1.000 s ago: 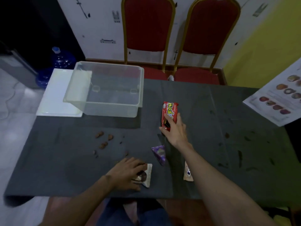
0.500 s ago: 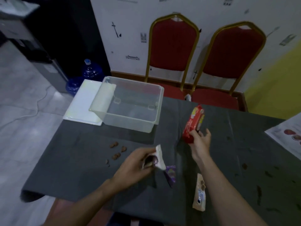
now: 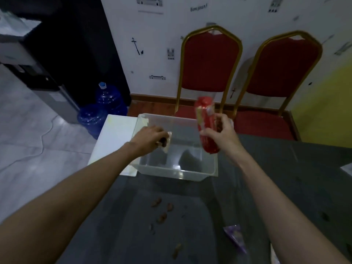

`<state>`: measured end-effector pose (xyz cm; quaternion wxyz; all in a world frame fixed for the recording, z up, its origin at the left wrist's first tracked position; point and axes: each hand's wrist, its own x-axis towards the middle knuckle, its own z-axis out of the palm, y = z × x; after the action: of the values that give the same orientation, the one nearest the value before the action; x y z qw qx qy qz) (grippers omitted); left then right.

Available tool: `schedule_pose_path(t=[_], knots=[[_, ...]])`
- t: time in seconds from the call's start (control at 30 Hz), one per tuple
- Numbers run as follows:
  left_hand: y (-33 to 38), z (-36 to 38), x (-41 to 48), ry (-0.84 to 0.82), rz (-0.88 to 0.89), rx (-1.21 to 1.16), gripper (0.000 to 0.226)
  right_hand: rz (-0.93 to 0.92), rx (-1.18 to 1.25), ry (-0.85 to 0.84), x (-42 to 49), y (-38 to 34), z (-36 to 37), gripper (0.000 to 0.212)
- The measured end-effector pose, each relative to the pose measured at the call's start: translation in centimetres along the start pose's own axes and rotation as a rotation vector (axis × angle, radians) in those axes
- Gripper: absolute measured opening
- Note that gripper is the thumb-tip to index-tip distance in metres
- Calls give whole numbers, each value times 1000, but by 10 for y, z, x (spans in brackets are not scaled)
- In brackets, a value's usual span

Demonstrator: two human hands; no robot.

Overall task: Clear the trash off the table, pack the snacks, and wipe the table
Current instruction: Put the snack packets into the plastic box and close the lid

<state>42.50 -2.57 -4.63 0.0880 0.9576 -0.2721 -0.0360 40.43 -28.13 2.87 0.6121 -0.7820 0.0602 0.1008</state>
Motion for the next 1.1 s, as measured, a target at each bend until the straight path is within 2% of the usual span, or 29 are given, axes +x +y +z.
schedule_pose_path(t=[0.07,0.17,0.3,0.5,0.63,0.7,0.8,0.9,1.1], knots=[[-10,19,13,-83,-1,71,27,-67,-228,-73,14,7,14,62],[-19,40,24,-247,-43,161,36,-112,-396,-136,30,15,34,76],[-20,64,15,-538,-42,329,64,-153,-605,-187,45,21,48,82],[-20,65,18,-579,-114,239,71,-50,-916,-299,62,40,59,76],[-18,62,10,-522,-211,109,70,-149,-1349,-262,69,51,75,68],[-13,58,5,-516,-270,81,68,-182,-1466,-243,74,57,86,62],[-8,57,2,-577,-305,54,65,-106,-1464,-255,78,70,100,55],[-7,64,4,-630,-350,5,65,-7,-1364,-274,77,77,105,61],[-5,60,1,-602,-372,-111,71,17,-1272,-260,64,67,99,67]])
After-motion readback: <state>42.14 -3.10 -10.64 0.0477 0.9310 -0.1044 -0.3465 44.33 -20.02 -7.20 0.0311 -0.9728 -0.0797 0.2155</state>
